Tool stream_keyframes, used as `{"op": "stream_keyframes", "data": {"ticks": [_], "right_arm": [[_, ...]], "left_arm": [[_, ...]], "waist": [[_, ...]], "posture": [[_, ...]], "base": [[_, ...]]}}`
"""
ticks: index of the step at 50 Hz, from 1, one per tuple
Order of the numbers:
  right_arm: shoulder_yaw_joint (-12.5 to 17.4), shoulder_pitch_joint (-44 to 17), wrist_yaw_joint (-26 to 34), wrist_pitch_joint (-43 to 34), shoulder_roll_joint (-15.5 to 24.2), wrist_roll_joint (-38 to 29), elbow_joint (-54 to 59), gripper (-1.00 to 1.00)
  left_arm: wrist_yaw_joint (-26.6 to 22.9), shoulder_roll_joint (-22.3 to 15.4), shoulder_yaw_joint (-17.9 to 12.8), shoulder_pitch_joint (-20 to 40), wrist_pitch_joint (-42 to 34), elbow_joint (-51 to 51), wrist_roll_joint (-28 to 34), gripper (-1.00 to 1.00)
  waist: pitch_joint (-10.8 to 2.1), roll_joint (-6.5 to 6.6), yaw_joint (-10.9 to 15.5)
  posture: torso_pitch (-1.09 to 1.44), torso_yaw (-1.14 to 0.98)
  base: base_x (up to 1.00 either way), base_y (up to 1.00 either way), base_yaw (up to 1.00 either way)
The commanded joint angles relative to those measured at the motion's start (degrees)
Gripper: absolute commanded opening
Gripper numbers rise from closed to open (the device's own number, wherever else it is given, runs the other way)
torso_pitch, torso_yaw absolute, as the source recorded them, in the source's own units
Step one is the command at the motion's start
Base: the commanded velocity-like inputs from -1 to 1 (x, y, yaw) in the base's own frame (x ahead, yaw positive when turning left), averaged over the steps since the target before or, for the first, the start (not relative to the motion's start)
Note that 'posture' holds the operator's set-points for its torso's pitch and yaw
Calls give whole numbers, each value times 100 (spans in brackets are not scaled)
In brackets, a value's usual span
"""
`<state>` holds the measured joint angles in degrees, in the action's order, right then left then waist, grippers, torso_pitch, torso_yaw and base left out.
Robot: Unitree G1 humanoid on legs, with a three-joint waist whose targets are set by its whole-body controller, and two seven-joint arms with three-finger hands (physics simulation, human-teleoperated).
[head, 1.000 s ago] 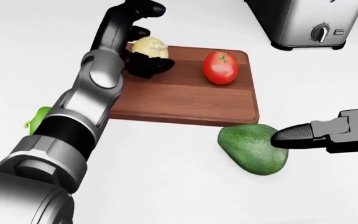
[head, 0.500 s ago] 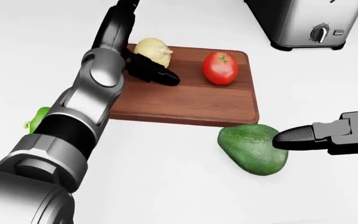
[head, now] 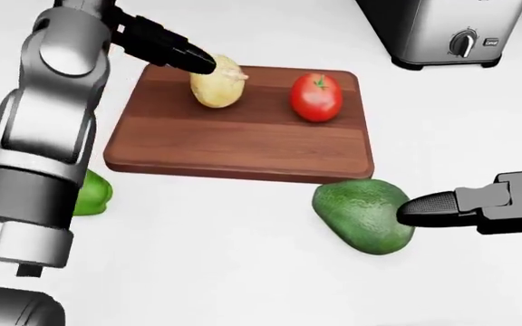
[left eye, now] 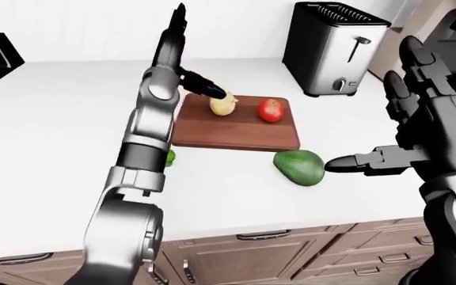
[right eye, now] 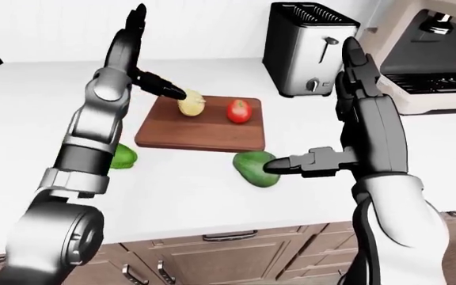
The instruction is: Place the avocado, onion, tomato and bell pepper on the cutting board.
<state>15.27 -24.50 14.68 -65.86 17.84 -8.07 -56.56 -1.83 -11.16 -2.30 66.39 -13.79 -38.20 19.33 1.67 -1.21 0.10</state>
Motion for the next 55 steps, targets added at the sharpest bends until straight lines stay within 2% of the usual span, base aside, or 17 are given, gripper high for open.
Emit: {"op": "stream_keyframes", "data": {"ticks": [1, 2, 5, 11, 20, 25, 35, 40, 45, 55], "right_arm": [[41, -91, -48, 229, 35, -36, -91, 100], [53, -95, -42, 223, 36, -33, -92, 100], [-12, -38, -91, 354, -33, -42, -18, 100], [-8, -20, -83, 379, -41, -55, 2, 100], [-1, -52, -89, 431, -42, -42, 83, 100], [-50, -45, -110, 491, -73, -53, 127, 100], [-102, 62, -135, 651, -162, -89, 190, 100], [-101, 98, -133, 668, -185, -98, 170, 100], [-122, 152, -136, 700, -214, -109, 151, 100], [-159, 210, -194, 801, -295, -123, 209, 100]], "left_arm": [[-288, -74, -88, -157, -437, 915, 2, 100], [-426, -170, -26, -384, -608, 1340, 152, 100], [-614, -232, -238, -693, -1153, 2266, 102, 100], [-1062, -542, -369, -1082, -2330, 4035, 183, 100], [-1612, -796, -520, -1903, -3259, 5648, 412, 100], [-1889, -816, -579, -2290, -3657, 6357, 475, 100], [-2183, -763, -680, -3126, -3980, 7249, 669, 100], [-2050, -573, -711, -3501, -3686, 7248, 666, 100], [-1879, -578, -800, -3797, -3185, 6989, 667, 100], [-1905, -450, -828, -4120, -3083, 7066, 589, 100]], "waist": [[-131, -11, 0], [-131, -3, -1], [-125, 15, -8], [-105, 35, -21], [-91, 62, 5], [-80, 66, -5], [-78, 69, 8], [-84, 64, 18], [-97, 66, 26], [-113, 68, 24]], "posture": [[0, 0], [0, 0], [0, 0], [0, 0], [0, 0], [0, 0], [0, 0], [0, 0], [0, 0], [0, 0]], "base": [[0, 0, 0], [0, 0, 0], [0, 0, 0], [0, 0, 0], [0, 0, 0], [0, 0, 0], [0, 0, 0], [0, 0, 0], [0, 0, 0], [0, 0, 0]]}}
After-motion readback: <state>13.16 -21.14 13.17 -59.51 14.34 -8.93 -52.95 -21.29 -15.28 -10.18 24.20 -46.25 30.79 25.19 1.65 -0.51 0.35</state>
